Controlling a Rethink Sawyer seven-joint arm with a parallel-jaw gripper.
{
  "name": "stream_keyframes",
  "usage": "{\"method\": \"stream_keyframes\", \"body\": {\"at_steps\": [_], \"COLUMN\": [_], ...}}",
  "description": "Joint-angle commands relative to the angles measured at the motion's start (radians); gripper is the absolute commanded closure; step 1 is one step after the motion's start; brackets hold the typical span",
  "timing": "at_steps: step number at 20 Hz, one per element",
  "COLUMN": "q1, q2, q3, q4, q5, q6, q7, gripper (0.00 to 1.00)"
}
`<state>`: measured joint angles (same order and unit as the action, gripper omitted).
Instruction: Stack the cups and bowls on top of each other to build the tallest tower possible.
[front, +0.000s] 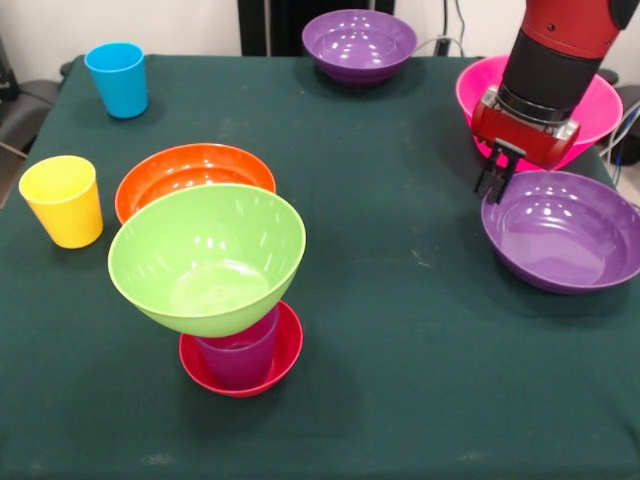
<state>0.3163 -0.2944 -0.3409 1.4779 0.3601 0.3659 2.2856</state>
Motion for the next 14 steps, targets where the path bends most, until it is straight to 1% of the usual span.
{"method": "stream_keyframes", "body": {"at_steps": [1, 6, 9, 12, 14], "q1": [-0.032, -0.036, -0.037, -0.033, -0.033], "q2": [0.019, 0.017, 0.001, -0.062, -0.113], "q3": [0.116, 0.119, 0.113, 0.082, 0.054], "q4": [0.055, 0.058, 0.06, 0.059, 0.045], "q5": [0.011, 0.009, 0.004, -0.009, -0.024], "q6": [-0.042, -0.046, -0.024, 0.065, 0.154], "q7": [0.145, 0.141, 0.132, 0.108, 0.084], "gripper": [1.0, 1.0, 1.0, 1.0, 1.0]}}
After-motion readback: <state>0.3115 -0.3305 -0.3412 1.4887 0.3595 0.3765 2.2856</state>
